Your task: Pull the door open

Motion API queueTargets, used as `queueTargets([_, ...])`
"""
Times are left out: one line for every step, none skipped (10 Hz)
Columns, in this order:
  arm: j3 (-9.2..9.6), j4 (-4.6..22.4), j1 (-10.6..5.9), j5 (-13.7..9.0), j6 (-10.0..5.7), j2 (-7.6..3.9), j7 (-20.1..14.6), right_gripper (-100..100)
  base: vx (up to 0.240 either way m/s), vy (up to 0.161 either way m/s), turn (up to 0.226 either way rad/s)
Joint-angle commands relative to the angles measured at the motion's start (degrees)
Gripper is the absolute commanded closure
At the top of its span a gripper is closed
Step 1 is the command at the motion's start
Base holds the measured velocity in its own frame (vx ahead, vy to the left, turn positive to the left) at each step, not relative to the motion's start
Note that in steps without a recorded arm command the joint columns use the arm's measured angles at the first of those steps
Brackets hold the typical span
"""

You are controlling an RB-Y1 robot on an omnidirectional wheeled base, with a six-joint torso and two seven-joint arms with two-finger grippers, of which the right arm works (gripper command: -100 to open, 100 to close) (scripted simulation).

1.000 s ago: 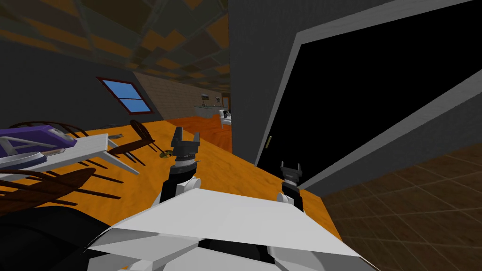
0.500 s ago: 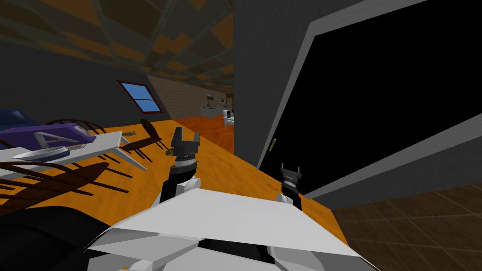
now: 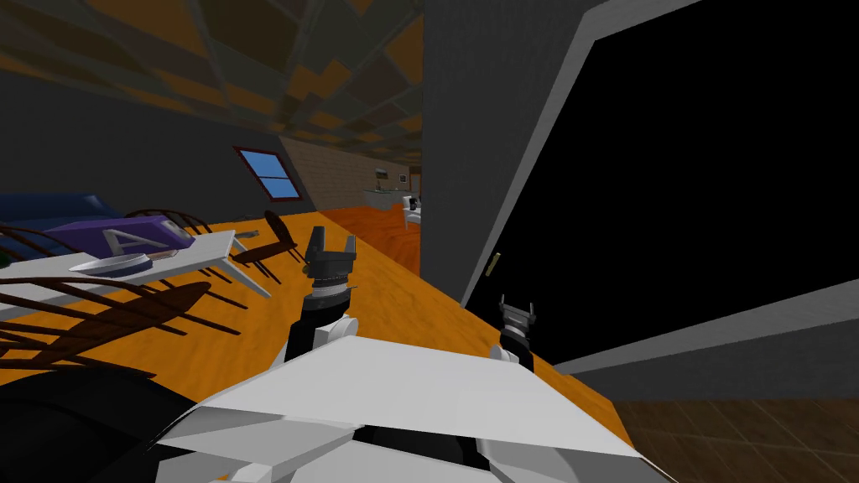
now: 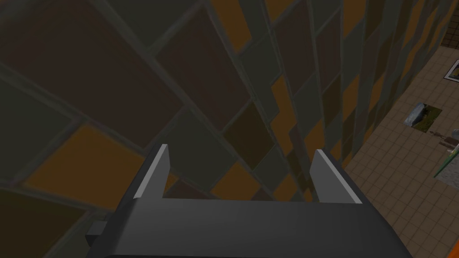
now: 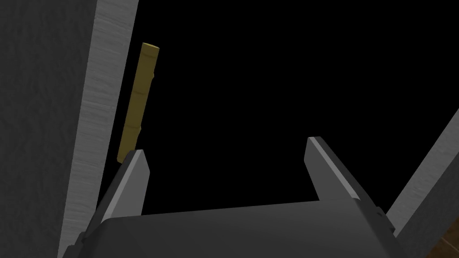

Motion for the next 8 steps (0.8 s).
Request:
queueTargets([-0.24, 1.9, -0.56, -0.8, -0.41, 0.12, -1.8, -100, 0.084, -0.037, 0.111])
queueTargets([-0.40, 3.2, -1.00, -1.3, -0.71, 0.20, -2.8, -100, 0.090, -0.042, 0.102])
queueTargets([-0.55, 4.5, -1.42, -1.8, -1.01, 0.29, -3.8, -100, 0.099, -0.041, 0.125])
queueTargets([-0.69, 5.6, -1.83, -2.3, -1.28, 0.39, -4.7, -100, 0.100, -0.043, 0.091])
queueTargets([-0.83, 6.8, -2.23, -2.7, -1.56, 0.50, -5.6, -100, 0.086, -0.043, 0.098])
queueTargets([-1.12, 9.2, -3.03, -3.6, -2.12, 0.71, -7.5, -100, 0.119, -0.047, 0.138])
queueTargets([-1.24, 10.2, -3.40, -4.1, -2.37, 0.83, -8.3, -100, 0.118, -0.060, 0.171])
queueTargets([-1.37, 11.2, -3.74, -4.5, -2.61, 0.95, -9.1, -100, 0.097, -0.062, 0.094])
